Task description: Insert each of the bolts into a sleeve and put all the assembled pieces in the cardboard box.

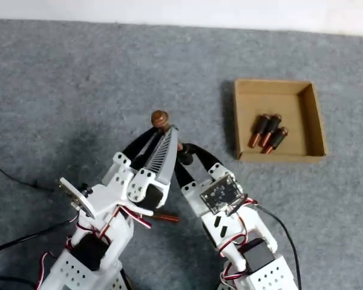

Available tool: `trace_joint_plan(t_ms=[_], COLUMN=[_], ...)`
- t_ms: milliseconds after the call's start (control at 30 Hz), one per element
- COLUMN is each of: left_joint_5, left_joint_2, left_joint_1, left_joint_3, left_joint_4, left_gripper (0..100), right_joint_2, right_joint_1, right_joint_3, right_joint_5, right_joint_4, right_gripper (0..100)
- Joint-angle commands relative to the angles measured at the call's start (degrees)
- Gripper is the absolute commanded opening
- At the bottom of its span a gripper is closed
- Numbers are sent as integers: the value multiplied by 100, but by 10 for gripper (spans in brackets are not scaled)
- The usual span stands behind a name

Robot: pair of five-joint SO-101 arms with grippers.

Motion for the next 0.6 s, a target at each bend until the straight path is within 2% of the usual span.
trace_joint_plan(t_ms=[0,200,567], left_joint_5=[62,62,62], left_joint_2=[-75,-66,-66], left_joint_1=[-66,-31,-66], left_joint_3=[110,110,110], left_joint_4=[9,360,413], left_gripper=[6,6,6], right_joint_2=[-75,-75,-75], right_joint_1=[40,-4,-154], right_joint_3=[400,391,-242], right_joint_5=[79,88,97], right_joint_4=[-163,-180,-145], right_gripper=[5,5,5])
